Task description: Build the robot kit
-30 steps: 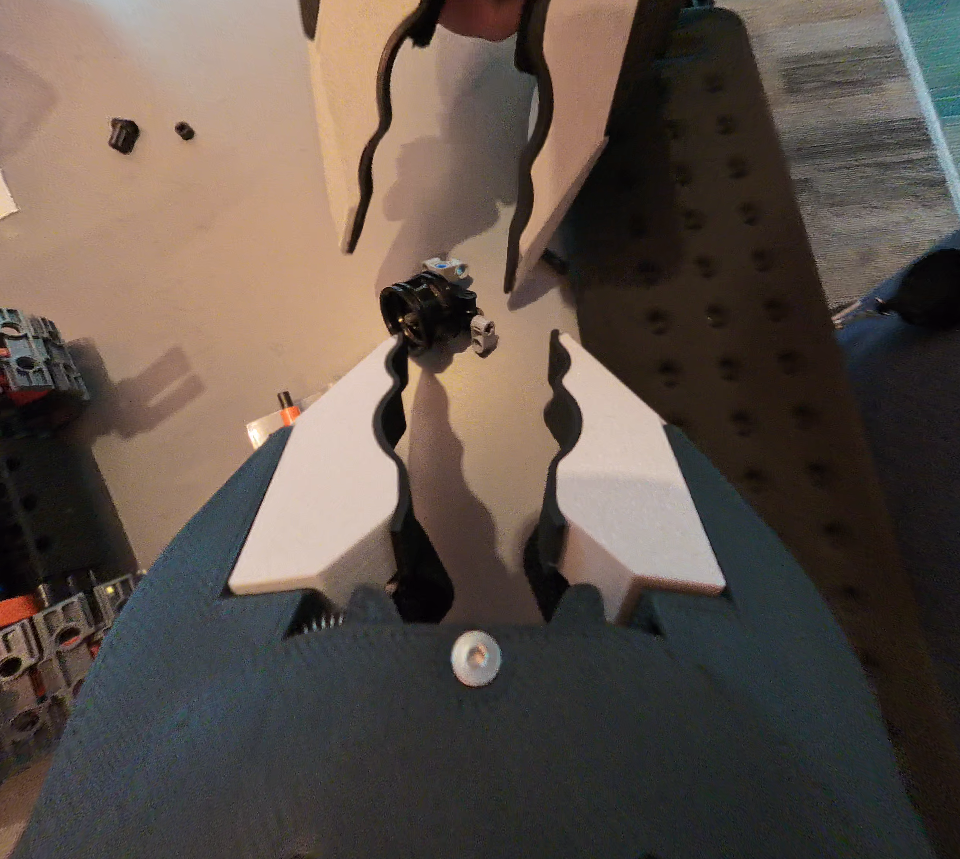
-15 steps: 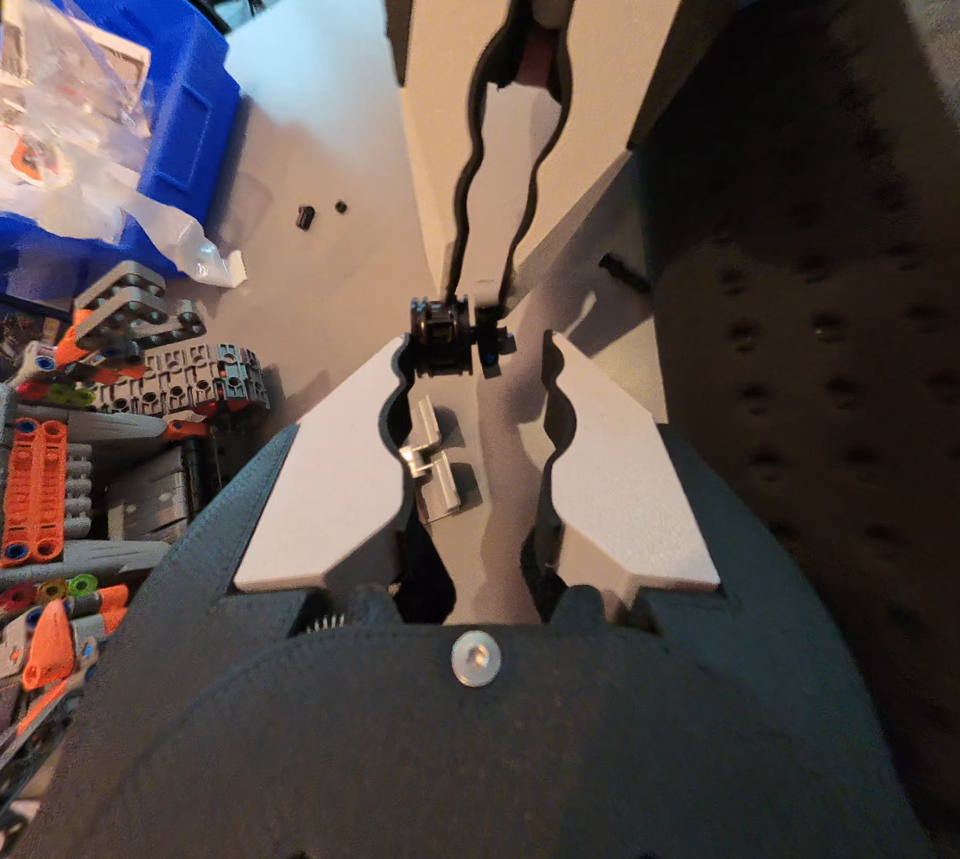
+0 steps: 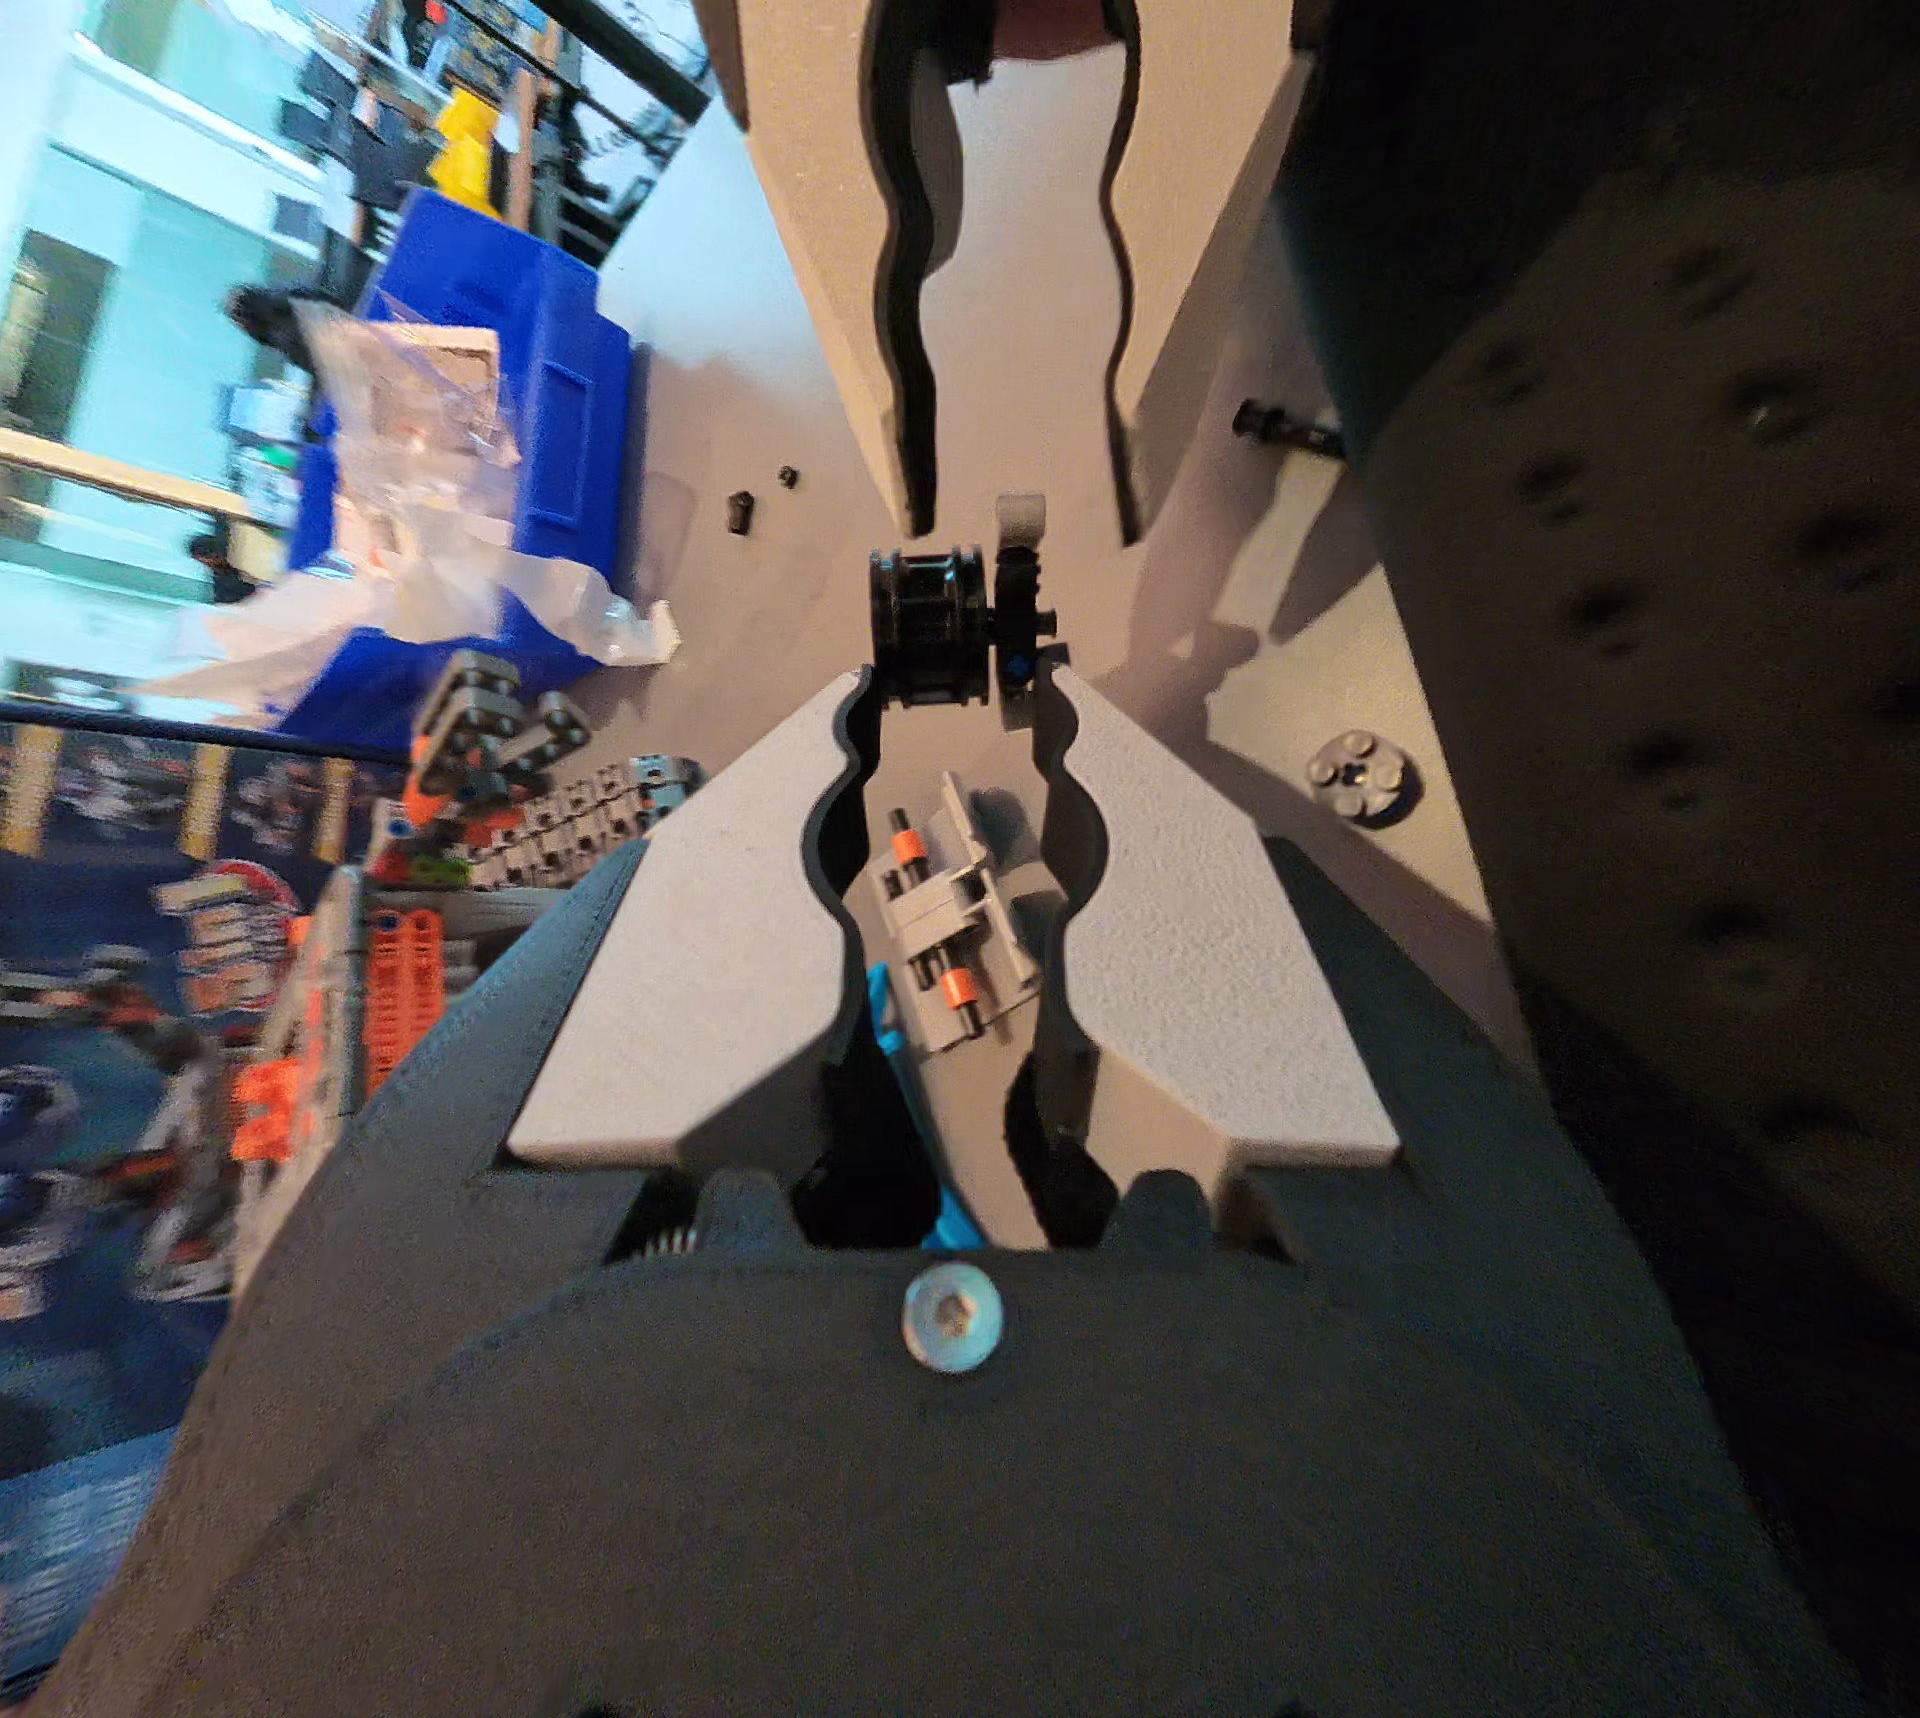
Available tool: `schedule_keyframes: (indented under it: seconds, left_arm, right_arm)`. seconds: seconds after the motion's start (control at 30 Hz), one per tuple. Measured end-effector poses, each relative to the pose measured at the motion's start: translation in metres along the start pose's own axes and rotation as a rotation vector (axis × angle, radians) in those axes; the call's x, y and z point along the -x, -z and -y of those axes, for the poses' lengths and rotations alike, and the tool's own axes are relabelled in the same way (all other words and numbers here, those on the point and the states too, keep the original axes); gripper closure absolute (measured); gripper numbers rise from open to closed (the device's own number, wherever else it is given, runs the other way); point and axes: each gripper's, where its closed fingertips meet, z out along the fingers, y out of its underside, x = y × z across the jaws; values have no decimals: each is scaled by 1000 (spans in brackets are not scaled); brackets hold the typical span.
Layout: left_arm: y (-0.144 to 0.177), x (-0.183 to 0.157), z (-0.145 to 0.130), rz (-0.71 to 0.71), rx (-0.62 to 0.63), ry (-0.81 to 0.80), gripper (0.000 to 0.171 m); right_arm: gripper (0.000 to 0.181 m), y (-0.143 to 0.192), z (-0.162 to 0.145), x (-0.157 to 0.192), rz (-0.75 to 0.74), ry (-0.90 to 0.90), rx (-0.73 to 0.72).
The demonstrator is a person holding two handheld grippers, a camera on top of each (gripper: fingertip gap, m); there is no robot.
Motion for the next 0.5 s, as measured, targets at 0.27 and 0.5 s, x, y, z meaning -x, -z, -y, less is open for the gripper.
schedule_keyframes:
  seconds: [0.27, 0.5]
  left_arm:
    - [-11, -17, -7, 89, 45, -331, 145]
    - [-15, -21, -9, 119, 33, -427, 145]
  right_arm:
    - [146, -6, -14, -12, 92, -402, -9]
    - [153, -21, -16, 3, 269, -479, 74]
